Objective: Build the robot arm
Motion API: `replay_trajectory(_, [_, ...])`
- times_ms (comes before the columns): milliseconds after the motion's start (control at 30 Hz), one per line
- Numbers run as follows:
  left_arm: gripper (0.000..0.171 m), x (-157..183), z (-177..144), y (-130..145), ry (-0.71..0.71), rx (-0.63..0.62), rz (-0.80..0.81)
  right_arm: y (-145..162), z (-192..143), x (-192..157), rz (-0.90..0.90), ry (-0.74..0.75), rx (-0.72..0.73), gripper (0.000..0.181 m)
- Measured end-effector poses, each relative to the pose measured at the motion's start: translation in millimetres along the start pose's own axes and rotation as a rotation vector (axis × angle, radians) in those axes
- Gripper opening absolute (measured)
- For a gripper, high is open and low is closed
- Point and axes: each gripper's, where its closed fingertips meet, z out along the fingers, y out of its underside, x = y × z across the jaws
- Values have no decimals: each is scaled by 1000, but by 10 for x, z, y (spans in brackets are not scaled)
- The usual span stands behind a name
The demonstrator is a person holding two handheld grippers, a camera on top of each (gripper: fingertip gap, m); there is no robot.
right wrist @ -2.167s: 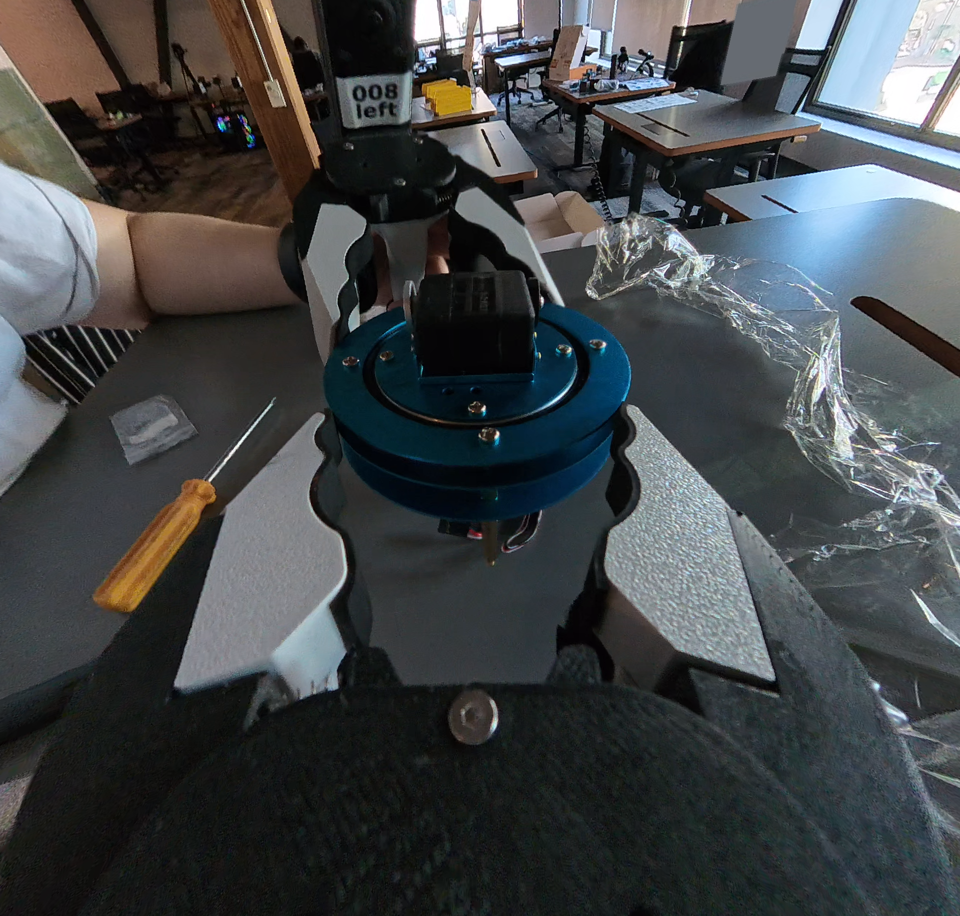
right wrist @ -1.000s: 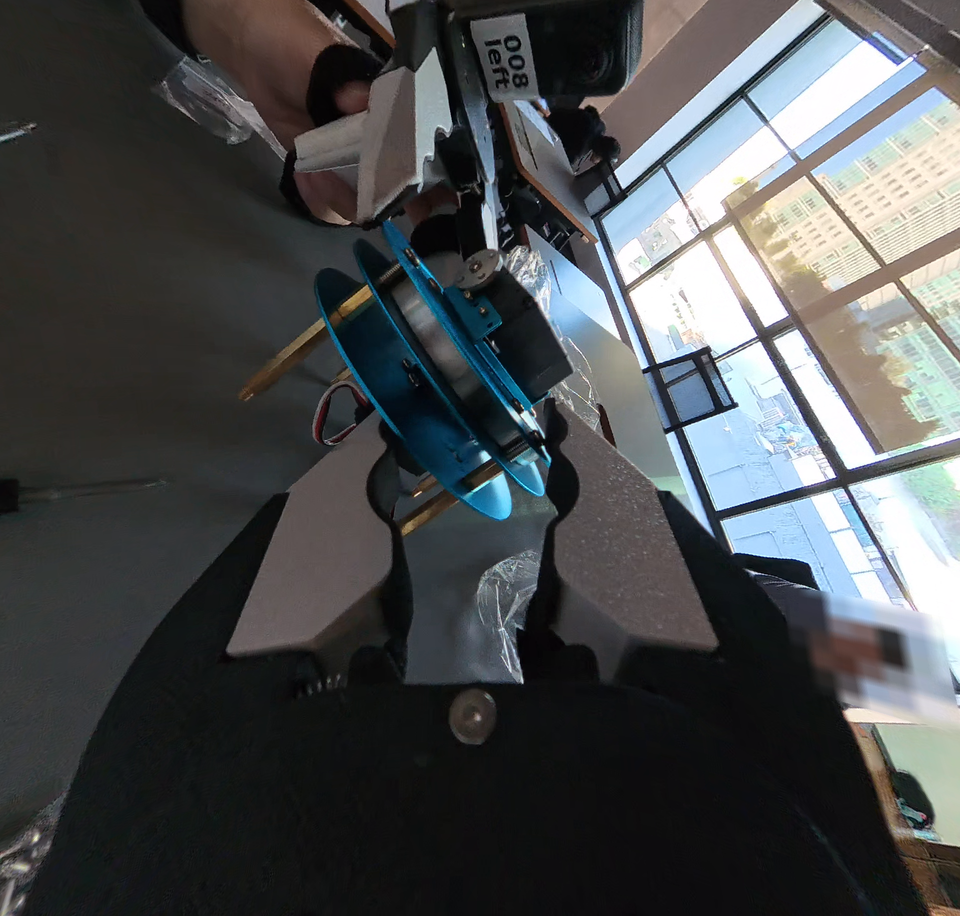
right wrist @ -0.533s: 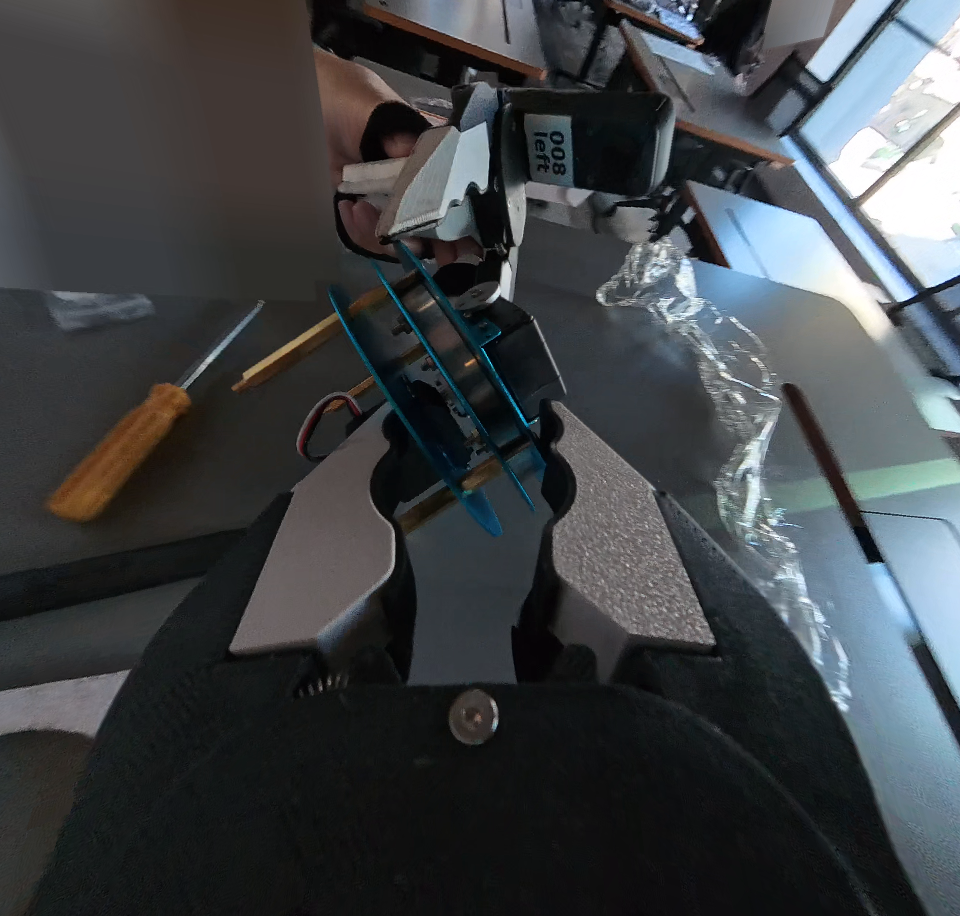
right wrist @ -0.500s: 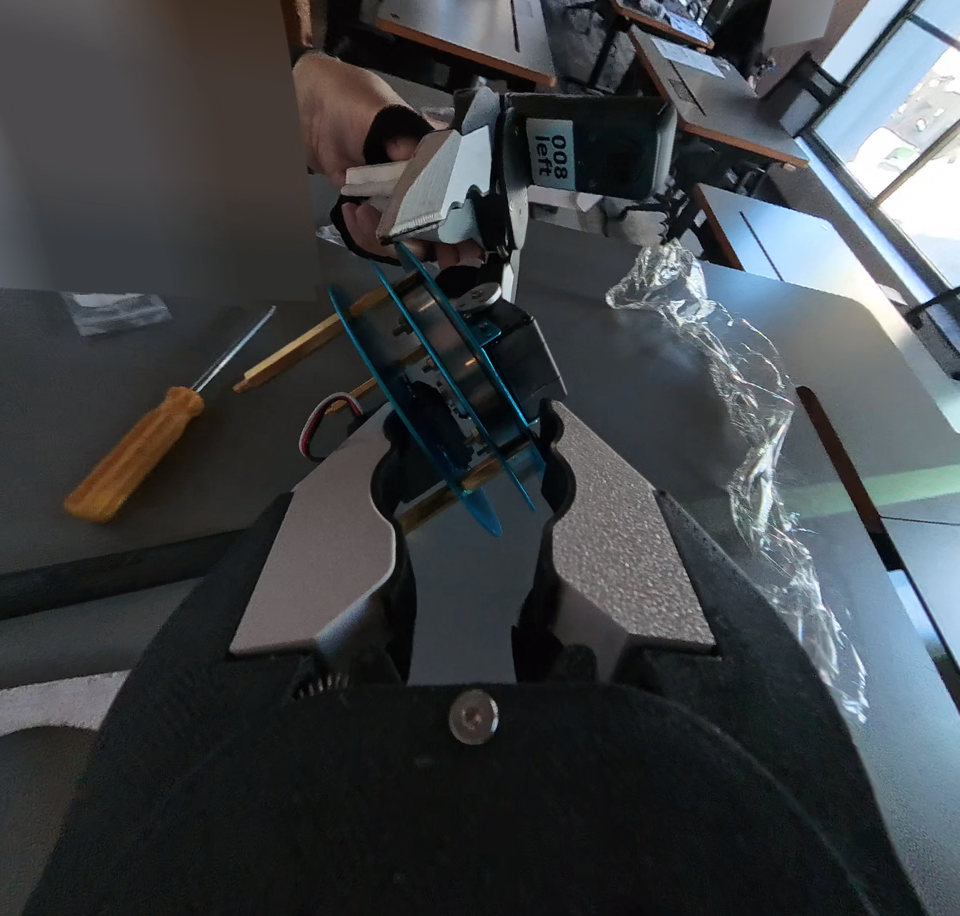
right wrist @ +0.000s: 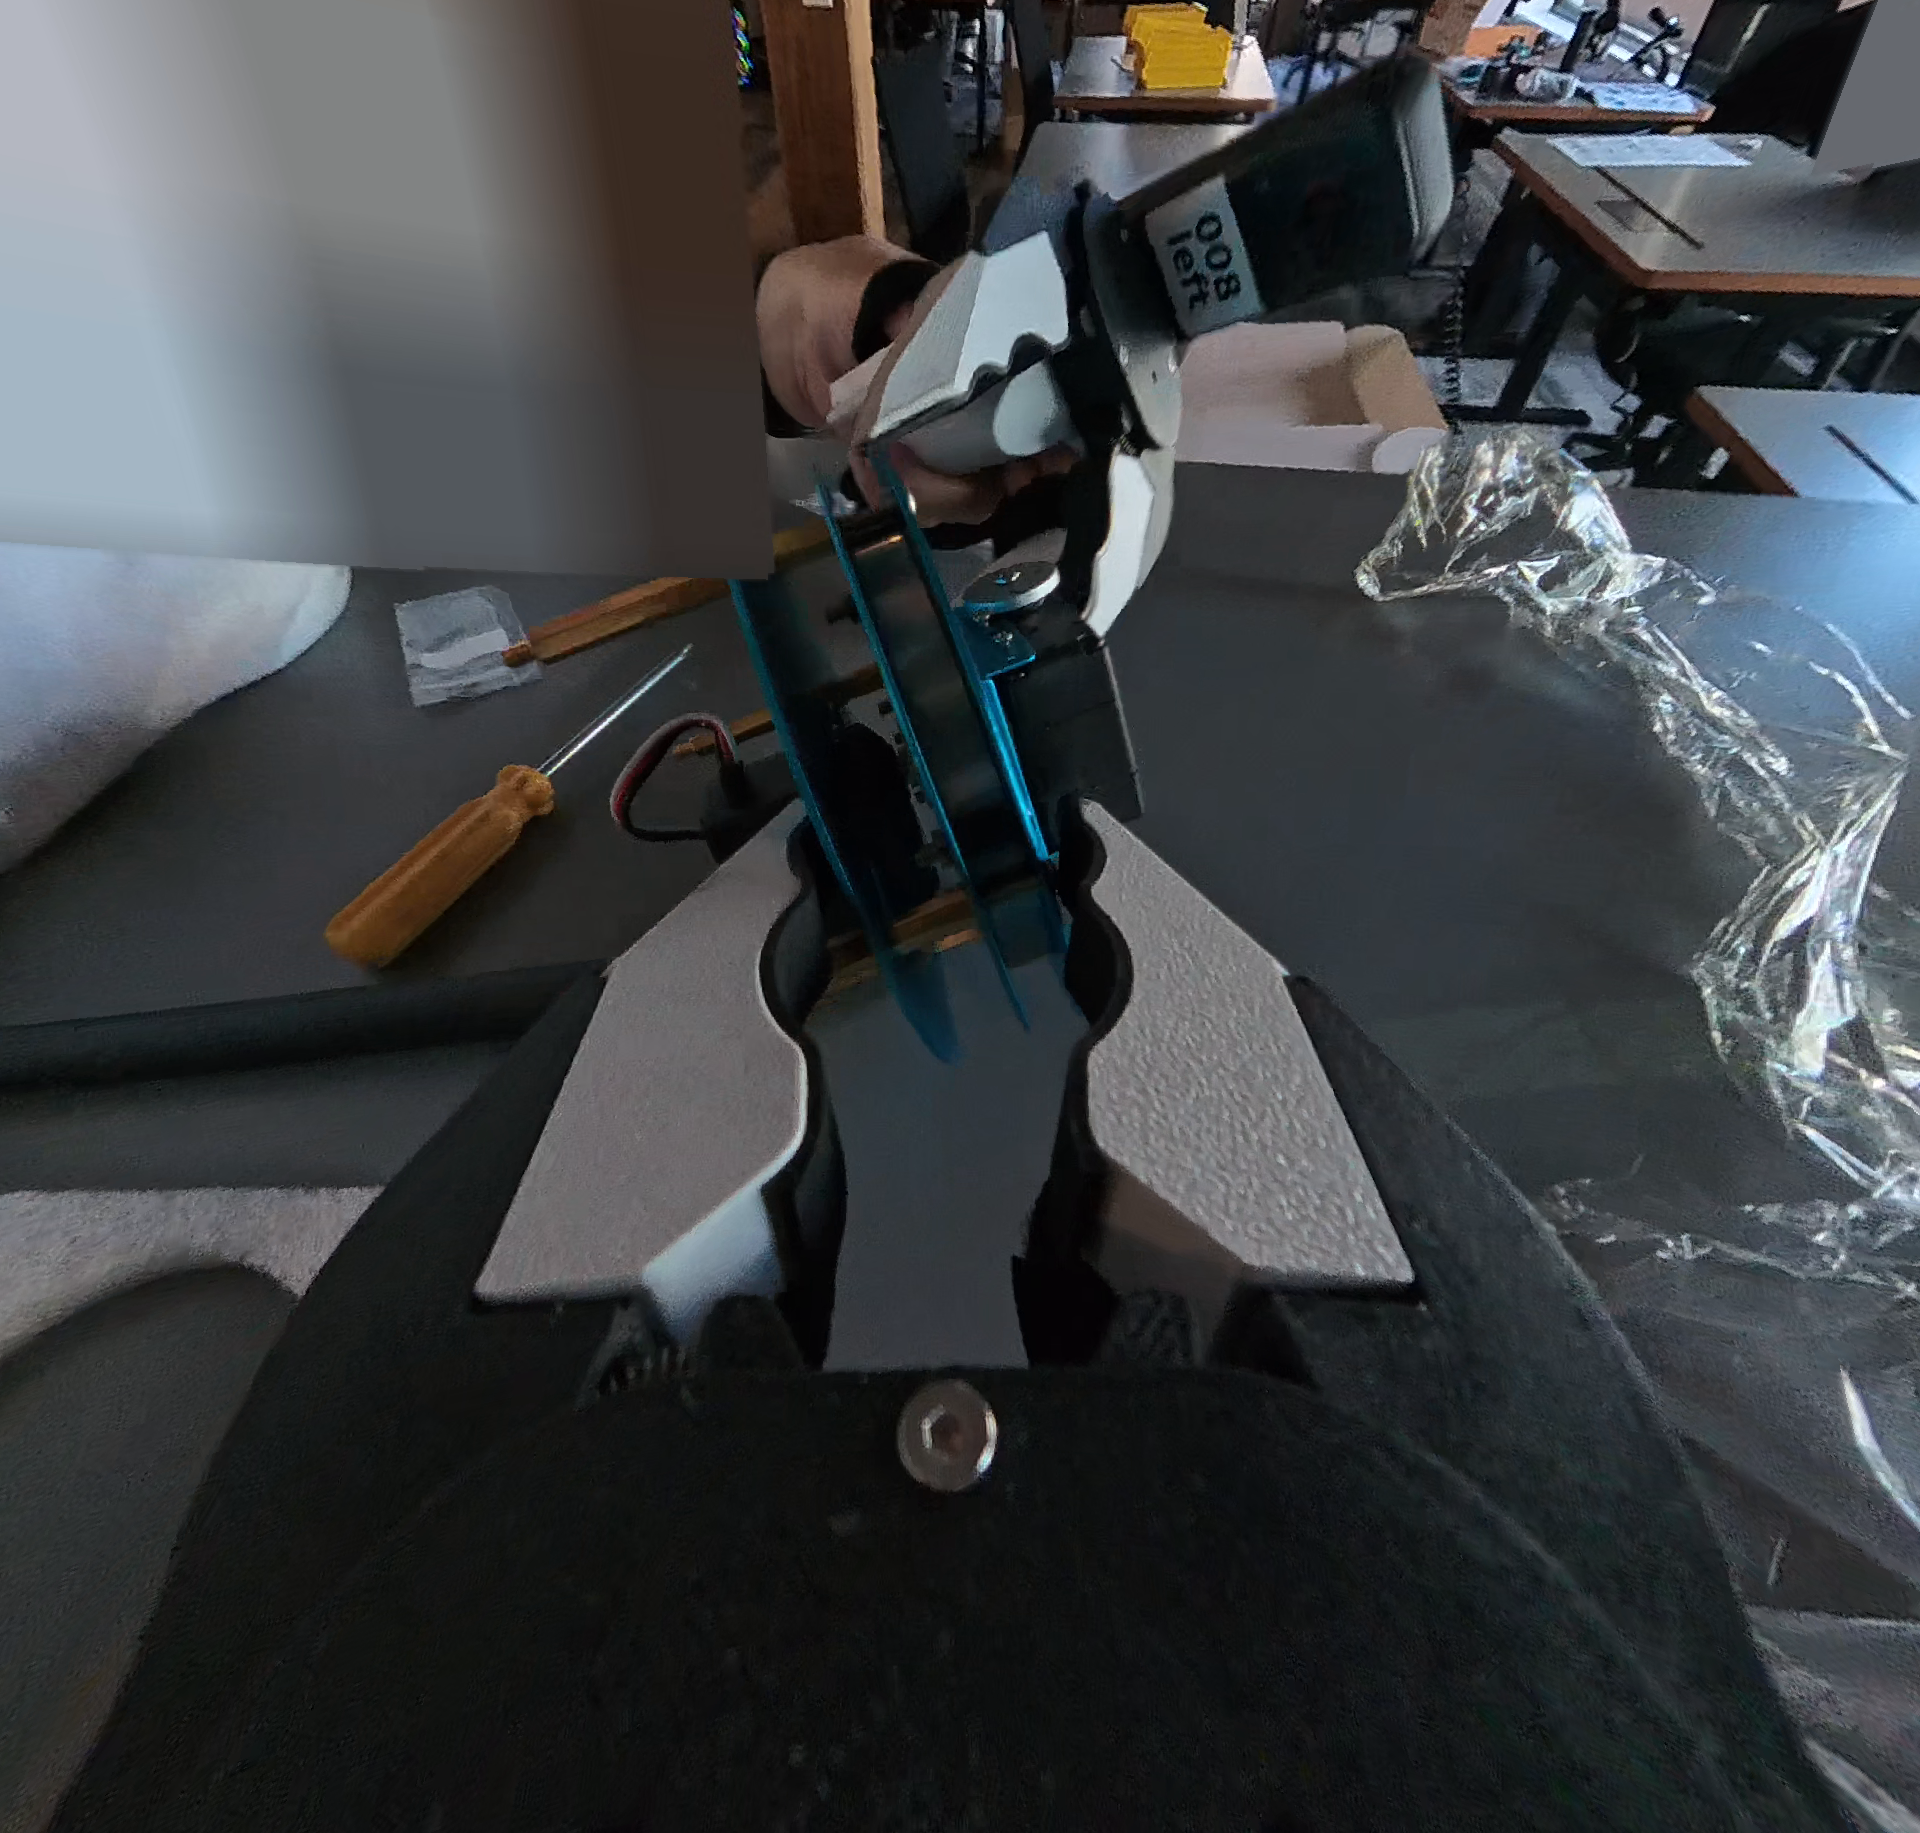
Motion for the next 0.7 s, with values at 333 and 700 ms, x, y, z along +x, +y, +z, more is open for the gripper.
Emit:
replay_trajectory(333, [72,180,1,-122,-73,5,523,92,17,-191,62,-243,-10,41])
replay_trajectory(700, [74,227,-40,69,73,-172,895,-23,234,-229,124,-639,-110,41])
